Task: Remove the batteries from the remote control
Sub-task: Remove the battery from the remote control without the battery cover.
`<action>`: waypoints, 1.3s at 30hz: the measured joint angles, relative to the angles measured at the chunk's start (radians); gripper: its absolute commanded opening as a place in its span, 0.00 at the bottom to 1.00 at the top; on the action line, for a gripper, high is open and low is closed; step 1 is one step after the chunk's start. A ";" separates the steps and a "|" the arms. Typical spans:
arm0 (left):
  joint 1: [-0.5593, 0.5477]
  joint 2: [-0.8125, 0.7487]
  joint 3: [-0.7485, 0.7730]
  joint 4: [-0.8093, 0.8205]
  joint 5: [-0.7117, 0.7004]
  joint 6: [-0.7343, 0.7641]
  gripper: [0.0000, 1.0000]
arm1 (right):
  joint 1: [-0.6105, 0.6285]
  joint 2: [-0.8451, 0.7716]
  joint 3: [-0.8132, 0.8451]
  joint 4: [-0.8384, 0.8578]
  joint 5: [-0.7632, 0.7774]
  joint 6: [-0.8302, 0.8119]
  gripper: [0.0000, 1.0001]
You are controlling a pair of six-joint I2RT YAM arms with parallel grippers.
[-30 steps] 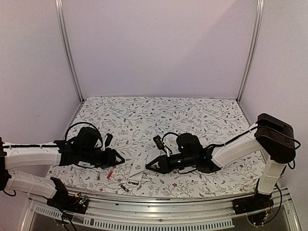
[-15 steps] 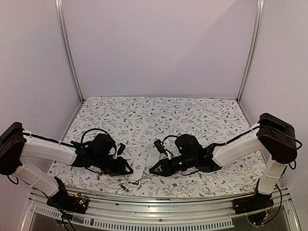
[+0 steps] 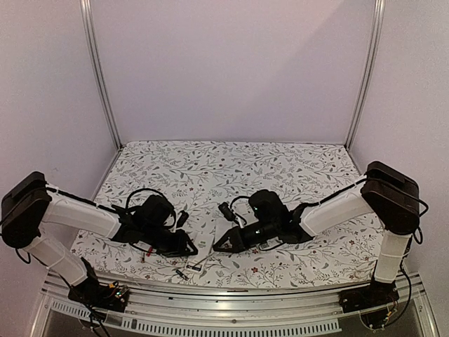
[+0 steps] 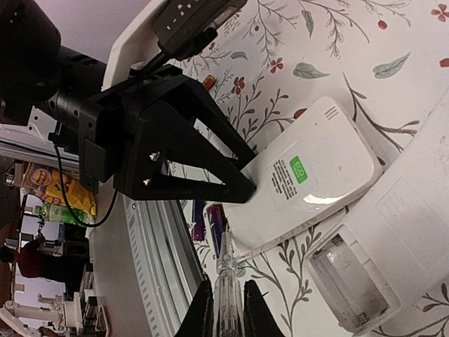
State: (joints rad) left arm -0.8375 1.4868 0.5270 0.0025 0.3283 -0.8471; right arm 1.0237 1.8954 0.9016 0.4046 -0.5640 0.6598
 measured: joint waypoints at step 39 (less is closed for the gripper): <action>0.000 0.032 0.007 0.053 -0.004 0.005 0.29 | -0.043 0.069 -0.042 0.206 -0.125 0.261 0.00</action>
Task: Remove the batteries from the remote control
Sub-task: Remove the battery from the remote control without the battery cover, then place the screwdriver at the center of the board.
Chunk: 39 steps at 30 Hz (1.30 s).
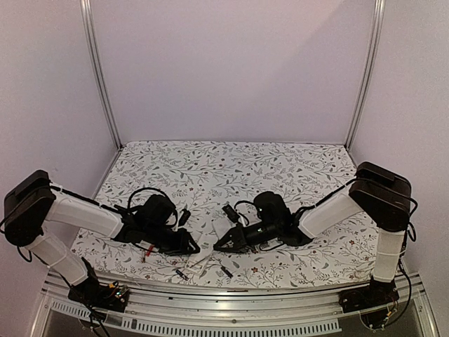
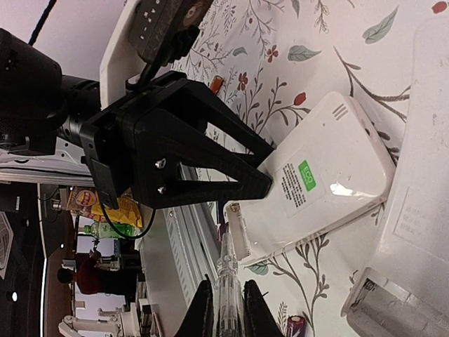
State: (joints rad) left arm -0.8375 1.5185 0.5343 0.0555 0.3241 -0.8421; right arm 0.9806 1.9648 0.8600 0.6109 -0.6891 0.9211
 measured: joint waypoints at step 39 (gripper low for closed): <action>0.675 -0.392 0.267 -0.392 -0.096 0.453 0.86 | -0.150 -0.807 -0.443 -0.426 1.006 -0.038 0.00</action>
State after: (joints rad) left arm -0.1623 1.1263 0.8013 -0.3363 0.2279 -0.3889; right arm 0.8303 1.1576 0.4175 0.1844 0.3164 0.8829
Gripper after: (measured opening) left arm 0.857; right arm 0.101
